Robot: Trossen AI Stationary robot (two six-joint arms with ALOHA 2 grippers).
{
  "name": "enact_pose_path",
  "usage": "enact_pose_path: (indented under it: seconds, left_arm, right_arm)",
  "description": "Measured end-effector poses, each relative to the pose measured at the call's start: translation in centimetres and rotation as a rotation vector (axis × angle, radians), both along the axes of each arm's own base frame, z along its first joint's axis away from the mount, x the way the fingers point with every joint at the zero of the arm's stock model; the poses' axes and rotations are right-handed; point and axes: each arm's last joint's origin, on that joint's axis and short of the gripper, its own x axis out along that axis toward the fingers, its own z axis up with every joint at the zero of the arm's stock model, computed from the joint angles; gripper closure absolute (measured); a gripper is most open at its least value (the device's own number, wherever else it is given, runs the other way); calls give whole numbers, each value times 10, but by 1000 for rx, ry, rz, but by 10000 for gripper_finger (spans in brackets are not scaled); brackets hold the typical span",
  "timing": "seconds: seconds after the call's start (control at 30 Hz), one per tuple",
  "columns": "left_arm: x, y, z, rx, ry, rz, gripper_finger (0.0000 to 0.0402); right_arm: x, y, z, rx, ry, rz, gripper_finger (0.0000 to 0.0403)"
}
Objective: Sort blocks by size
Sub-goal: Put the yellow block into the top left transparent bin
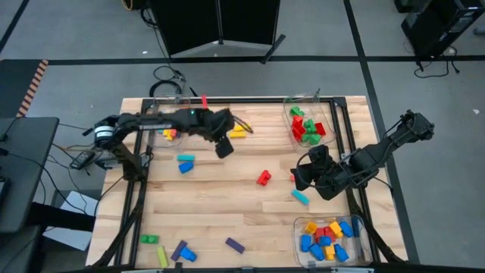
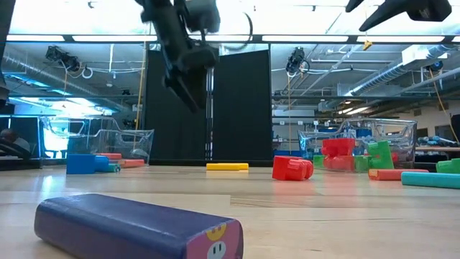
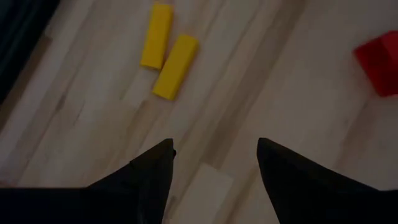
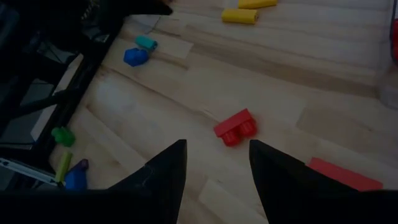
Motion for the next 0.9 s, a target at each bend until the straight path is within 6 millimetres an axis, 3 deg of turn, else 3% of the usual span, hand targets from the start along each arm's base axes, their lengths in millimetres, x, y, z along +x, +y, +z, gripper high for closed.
enact_pose_path:
  seconds: [0.23, 0.4, 0.6, 0.9]
  left_arm:
    - [11, 47, -34, -114, 62, 0, 163]
    - [38, 71, -41, -103, 119, -50, 163]
    - [70, 85, -51, -112, 215, -142, 163]
    - [79, 88, -79, -149, 312, -173, 163]
  right_arm:
    - [1, 0, 0, 4, -7, 0, 218]
    - [2, -2, 1, 8, -14, -12, 218]
    - [5, -6, 1, 11, -18, -33, 218]
    - [5, -6, 1, 20, -13, -32, 218]
